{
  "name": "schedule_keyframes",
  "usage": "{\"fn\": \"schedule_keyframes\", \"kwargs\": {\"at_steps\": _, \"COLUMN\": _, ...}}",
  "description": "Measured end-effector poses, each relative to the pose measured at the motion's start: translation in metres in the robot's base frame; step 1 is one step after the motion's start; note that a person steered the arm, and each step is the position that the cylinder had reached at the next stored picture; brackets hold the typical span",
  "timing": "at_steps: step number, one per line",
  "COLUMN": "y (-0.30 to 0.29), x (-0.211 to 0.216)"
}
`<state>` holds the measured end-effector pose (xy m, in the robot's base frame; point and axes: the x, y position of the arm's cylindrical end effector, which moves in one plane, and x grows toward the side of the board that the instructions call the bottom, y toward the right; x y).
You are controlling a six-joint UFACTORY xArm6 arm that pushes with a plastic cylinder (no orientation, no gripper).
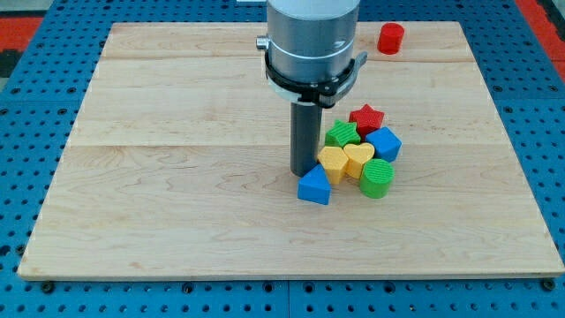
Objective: Push the triangle slightly up
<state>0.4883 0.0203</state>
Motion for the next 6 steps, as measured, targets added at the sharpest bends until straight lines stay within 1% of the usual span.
{"fn": "schedule_keyframes", "kwargs": {"at_steps": 1, "y": -0.054, "x": 0.040}}
{"fn": "schedule_keyframes", "kwargs": {"at_steps": 2, "y": -0.031, "x": 0.067}}
{"fn": "schedule_keyframes", "kwargs": {"at_steps": 3, "y": 0.004, "x": 0.067}}
{"fn": "schedule_keyframes", "kwargs": {"at_steps": 4, "y": 0.014, "x": 0.064}}
{"fn": "schedule_keyframes", "kwargs": {"at_steps": 6, "y": 0.026, "x": 0.033}}
